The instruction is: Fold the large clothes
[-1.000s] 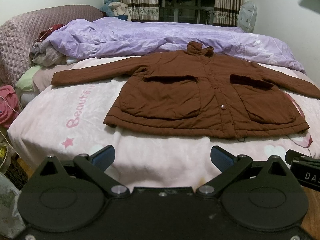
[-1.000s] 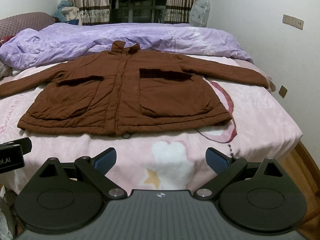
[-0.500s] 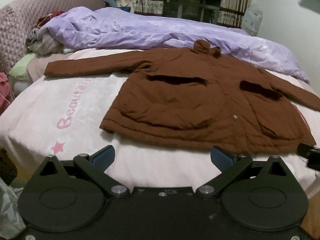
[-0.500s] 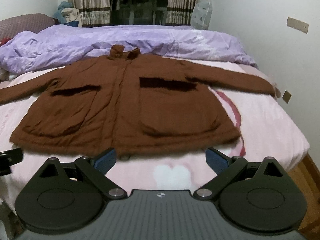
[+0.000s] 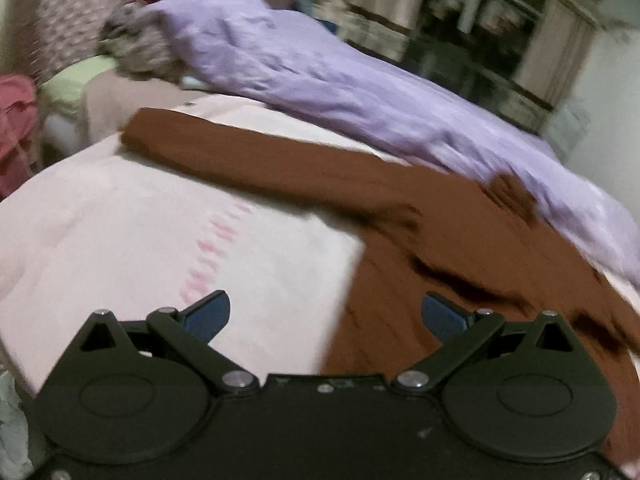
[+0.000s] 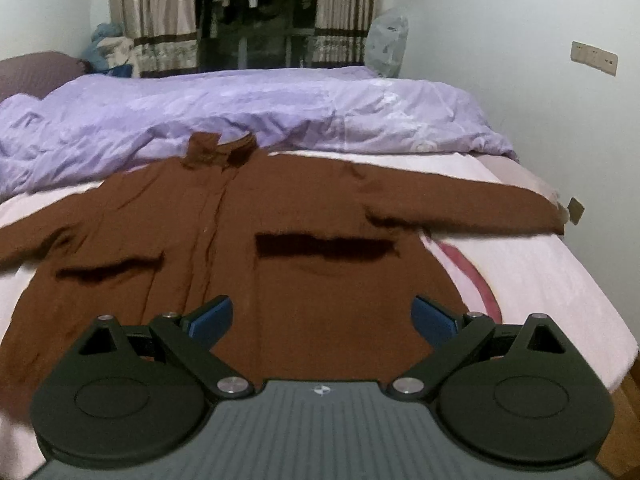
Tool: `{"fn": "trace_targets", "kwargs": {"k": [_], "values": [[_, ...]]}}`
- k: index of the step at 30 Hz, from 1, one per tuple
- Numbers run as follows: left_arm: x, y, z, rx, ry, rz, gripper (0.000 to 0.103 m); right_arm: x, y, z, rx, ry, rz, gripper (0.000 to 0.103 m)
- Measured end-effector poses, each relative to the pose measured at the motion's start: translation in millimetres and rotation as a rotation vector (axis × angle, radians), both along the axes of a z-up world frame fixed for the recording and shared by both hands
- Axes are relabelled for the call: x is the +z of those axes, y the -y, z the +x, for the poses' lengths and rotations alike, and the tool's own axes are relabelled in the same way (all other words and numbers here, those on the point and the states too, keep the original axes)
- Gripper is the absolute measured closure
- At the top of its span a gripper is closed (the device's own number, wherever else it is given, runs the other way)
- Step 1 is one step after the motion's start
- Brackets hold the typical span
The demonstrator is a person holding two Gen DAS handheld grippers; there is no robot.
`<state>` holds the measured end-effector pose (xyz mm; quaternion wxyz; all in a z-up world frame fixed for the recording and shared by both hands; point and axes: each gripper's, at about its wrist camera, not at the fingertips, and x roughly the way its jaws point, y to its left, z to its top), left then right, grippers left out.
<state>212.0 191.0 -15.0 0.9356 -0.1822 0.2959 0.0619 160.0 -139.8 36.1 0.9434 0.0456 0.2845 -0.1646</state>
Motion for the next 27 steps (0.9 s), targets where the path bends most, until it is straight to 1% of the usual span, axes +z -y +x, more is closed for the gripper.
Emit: {"fn": "trace_targets", "kwargs": {"k": [3,7,8,10,12,15,16,17,18,19,20,21,22,23,25,27], "values": [[-4,-37,28,0.097,0.042,-0.037,0.0,-3,7,28,0.009,0.012,0.029,0.0],[-6,-87,65,0.196,0.067,-0.074,0.001,-15,12,60,0.078,0.022,0.087,0.0],[-9,-99,73,0.242,0.06,-0.076,0.002,-18,13,68,0.087,0.015,0.098,0.0],[-18,-124,93,0.314,0.04,-0.113,0.003,-25,9,83,0.102,-0.004,0.112,0.0],[-26,-147,109,0.379,0.044,-0.14,0.004,-29,5,91,0.113,-0.013,0.121,0.0],[-35,-174,136,0.461,0.024,-0.124,0.005,-34,1,101,0.123,-0.009,0.125,0.0],[-38,-180,142,0.48,0.02,-0.131,0.006,-35,0,105,0.123,-0.014,0.12,0.0],[-42,-189,150,0.504,0.015,-0.145,0.009,-37,0,109,0.12,-0.021,0.115,0.0],[-45,-196,155,0.519,0.015,-0.165,0.018,-38,-1,112,0.117,-0.029,0.112,0.0],[-50,-201,158,0.529,0.014,-0.19,0.033,-40,0,116,0.113,-0.035,0.111,0.0],[-56,-210,163,0.54,0.014,-0.229,0.042,-42,0,119,0.109,-0.045,0.112,0.0],[-59,-215,168,0.553,0.019,-0.243,0.047,-44,0,122,0.107,-0.054,0.112,0.0],[-59,-219,171,0.562,0.034,-0.231,0.047,-45,0,125,0.105,-0.062,0.112,0.0],[-59,-220,174,0.563,0.033,-0.228,0.047,-47,0,127,0.105,-0.068,0.112,0.0],[-60,-223,176,0.571,0.043,-0.242,0.047,-50,0,130,0.103,-0.078,0.114,0.0],[-59,-225,181,0.579,0.045,-0.238,0.049,-52,0,134,0.101,-0.083,0.114,0.0]]}}
